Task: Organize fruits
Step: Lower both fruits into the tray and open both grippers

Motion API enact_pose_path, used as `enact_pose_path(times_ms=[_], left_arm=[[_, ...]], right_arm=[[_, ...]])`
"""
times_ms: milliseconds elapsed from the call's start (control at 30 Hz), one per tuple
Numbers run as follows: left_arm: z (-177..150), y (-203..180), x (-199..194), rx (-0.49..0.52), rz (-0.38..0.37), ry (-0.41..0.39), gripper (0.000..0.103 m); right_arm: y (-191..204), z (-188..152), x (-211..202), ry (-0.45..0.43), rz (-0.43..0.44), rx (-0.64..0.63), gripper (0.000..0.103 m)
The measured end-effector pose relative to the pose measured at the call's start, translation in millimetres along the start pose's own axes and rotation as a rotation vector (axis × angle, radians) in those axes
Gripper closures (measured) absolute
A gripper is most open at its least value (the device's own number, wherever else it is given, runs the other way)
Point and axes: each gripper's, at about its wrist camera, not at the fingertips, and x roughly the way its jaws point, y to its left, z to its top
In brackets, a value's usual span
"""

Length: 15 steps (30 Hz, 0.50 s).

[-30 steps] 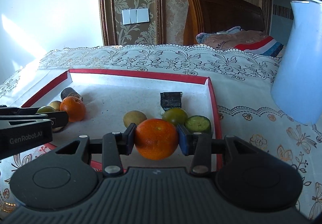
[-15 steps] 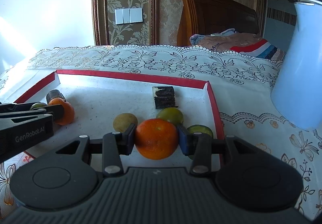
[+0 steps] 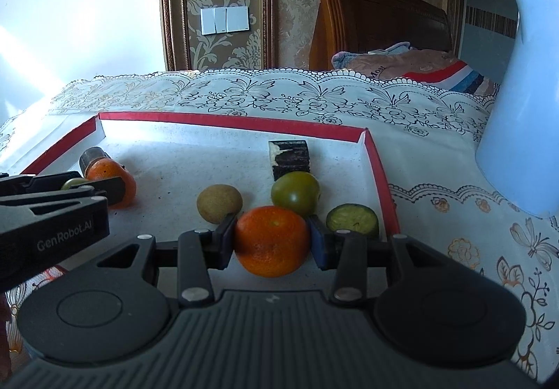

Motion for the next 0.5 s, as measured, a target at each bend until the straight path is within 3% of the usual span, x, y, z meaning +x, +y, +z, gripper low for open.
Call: enact_pose_path(times_ms=[100,500], left_arm=[[-3.7,-7.6,0.4,0.045,0.029,-0.006,0.051],[-5.8,-6.6,-1.4,0.050,0.017,-0.013,0.050]], right_arm=[[0.2,0.0,0.2,0.000,0.000,0.001,0.062],[-1.0,0.1,0.1,-0.002,0.001,0.007,0.062]])
